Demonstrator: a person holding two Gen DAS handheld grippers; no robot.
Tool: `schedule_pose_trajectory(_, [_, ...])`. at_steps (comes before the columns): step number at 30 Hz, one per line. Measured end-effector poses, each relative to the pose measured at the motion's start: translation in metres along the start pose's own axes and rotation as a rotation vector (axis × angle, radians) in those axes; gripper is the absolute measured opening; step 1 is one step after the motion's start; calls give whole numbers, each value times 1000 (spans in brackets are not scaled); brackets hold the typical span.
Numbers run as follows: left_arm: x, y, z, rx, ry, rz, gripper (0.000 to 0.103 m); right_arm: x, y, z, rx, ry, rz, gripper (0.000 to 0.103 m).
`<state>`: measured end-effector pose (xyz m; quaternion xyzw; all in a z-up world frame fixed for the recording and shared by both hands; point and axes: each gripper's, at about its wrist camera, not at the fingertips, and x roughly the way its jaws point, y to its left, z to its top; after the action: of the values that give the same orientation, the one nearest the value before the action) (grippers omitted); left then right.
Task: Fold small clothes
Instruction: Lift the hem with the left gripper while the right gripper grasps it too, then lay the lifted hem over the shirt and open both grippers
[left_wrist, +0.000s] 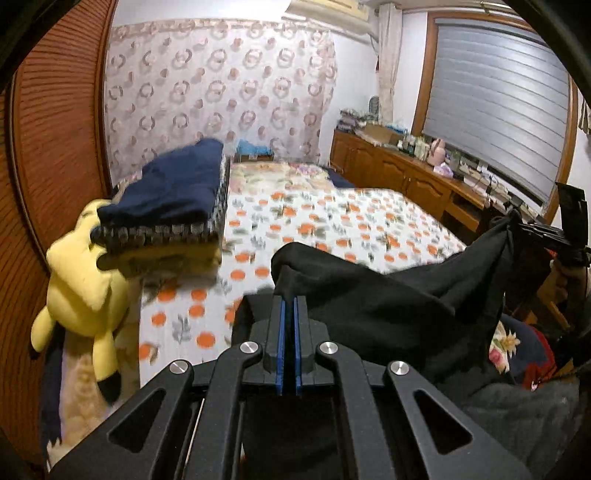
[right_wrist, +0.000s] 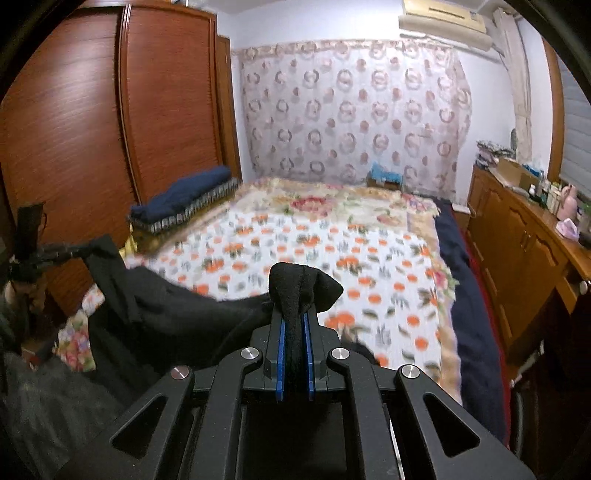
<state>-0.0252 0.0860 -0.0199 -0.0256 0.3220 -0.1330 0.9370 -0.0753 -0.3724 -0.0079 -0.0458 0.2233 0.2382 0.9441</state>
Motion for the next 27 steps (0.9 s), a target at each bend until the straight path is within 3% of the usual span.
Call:
schedule_pose_trajectory(5, [21,7,-26,-10,94,18,5,24,2,-21,1,148,-2,8])
schedule_pose_trajectory(7, [26,7,-31,-3,110,32,9,34,0,-32,7,201,-10,8])
schedule_pose_trajectory(10, [26,8,-34,-3,104,48,31,46,-5,-28,28,228,-8,15])
schedule_pose_trajectory(11, [26,9,-32,-7,94,52,43,46,-6,-26,31,229,-18,20])
schedule_pose_trajectory(13, [25,12,-29,-10,80,50,54,43,-7,-20,26,221,-32,26])
schedule_pose_trajectory(14, [25,13,-27,-13,74,50,68,40,-8,-17,27,213,-38,33])
schedule_pose_trajectory(16, [26,16,-21,-19,55,49,83,35,-5,-16,29,187,-49,44])
schedule_pose_trajectory(18, [33,19,-14,-23,52,45,85,27,-8,-7,33,156,-69,55])
schedule_pose_trajectory(20, [41,20,-7,-15,46,63,85,23,-11,-7,30,135,-98,60])
schedule_pose_trajectory(27, [78,28,9,12,68,105,85,48,-30,1,52,134,-147,63])
